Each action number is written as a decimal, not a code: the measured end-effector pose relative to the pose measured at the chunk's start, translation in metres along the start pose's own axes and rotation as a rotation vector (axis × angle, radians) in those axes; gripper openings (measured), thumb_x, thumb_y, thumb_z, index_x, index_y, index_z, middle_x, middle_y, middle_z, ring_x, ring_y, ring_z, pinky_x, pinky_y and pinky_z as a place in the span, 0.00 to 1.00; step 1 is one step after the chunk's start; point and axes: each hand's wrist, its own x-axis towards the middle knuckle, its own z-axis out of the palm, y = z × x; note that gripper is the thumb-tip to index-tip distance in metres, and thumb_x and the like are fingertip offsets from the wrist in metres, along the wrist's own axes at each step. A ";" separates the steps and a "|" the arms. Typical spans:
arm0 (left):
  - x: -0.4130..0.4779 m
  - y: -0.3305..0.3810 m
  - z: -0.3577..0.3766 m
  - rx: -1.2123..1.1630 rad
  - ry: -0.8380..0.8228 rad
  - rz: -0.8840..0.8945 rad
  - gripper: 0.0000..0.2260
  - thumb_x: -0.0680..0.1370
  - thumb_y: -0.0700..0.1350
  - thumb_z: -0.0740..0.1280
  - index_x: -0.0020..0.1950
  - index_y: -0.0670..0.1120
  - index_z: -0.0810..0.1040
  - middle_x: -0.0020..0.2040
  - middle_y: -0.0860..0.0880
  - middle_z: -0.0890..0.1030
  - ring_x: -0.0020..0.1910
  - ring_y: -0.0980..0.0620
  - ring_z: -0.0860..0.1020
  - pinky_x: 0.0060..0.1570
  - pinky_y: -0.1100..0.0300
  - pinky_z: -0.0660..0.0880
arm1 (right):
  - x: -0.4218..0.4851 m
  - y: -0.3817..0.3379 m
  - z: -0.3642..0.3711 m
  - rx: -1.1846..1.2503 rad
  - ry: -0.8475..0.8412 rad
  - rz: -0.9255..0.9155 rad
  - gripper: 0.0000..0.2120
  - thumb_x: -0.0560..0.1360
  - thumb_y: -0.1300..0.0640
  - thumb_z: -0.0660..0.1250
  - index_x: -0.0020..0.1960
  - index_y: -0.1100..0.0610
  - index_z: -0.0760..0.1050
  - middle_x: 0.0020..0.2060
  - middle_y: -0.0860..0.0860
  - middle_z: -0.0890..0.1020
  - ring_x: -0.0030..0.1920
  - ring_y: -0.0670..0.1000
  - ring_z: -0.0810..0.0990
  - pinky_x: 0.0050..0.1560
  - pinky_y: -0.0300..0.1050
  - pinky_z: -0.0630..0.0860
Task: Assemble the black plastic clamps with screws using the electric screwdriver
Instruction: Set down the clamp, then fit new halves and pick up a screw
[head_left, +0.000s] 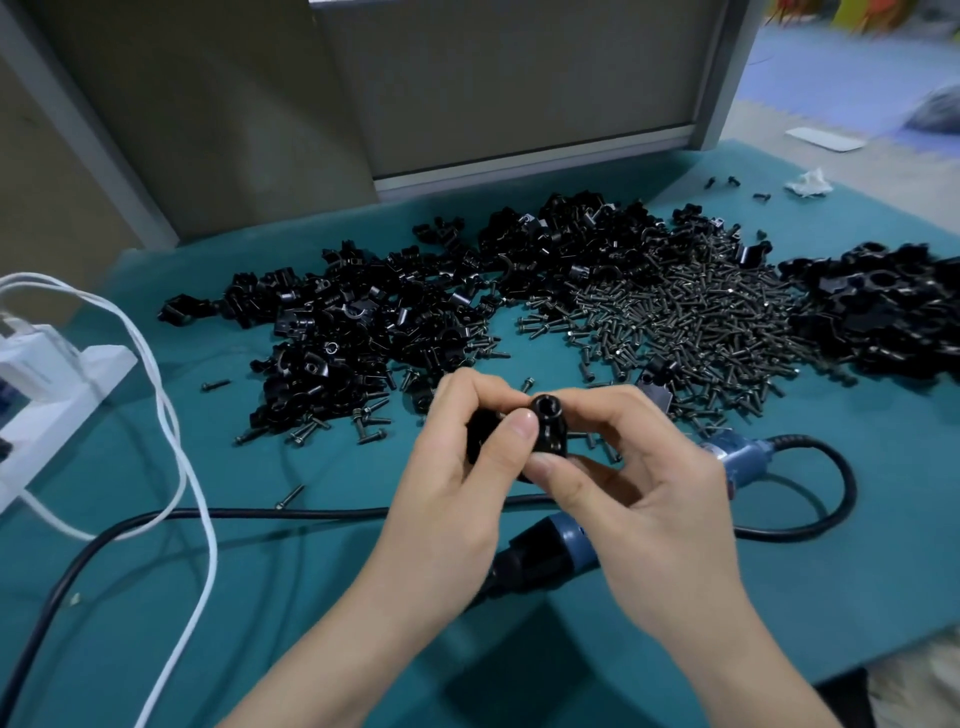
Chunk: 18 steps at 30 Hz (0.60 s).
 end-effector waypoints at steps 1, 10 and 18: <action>-0.001 -0.001 0.001 -0.030 -0.002 0.003 0.06 0.73 0.56 0.63 0.44 0.56 0.76 0.44 0.47 0.72 0.44 0.50 0.71 0.50 0.47 0.68 | -0.001 -0.001 0.001 0.000 0.005 0.006 0.11 0.69 0.51 0.71 0.51 0.47 0.80 0.46 0.46 0.82 0.53 0.50 0.80 0.48 0.35 0.78; -0.006 -0.011 -0.001 -0.255 -0.016 -0.008 0.06 0.74 0.54 0.62 0.45 0.55 0.77 0.42 0.49 0.77 0.44 0.49 0.75 0.47 0.57 0.73 | -0.003 -0.004 0.007 0.033 0.010 0.076 0.13 0.67 0.54 0.75 0.50 0.43 0.80 0.45 0.45 0.83 0.51 0.49 0.81 0.47 0.36 0.79; 0.015 -0.016 -0.035 -0.086 -0.303 -0.168 0.17 0.73 0.54 0.67 0.60 0.51 0.79 0.56 0.48 0.83 0.56 0.49 0.81 0.55 0.57 0.76 | 0.025 -0.010 -0.006 -0.222 -0.122 0.118 0.12 0.62 0.44 0.73 0.44 0.47 0.79 0.39 0.41 0.83 0.41 0.45 0.80 0.42 0.42 0.78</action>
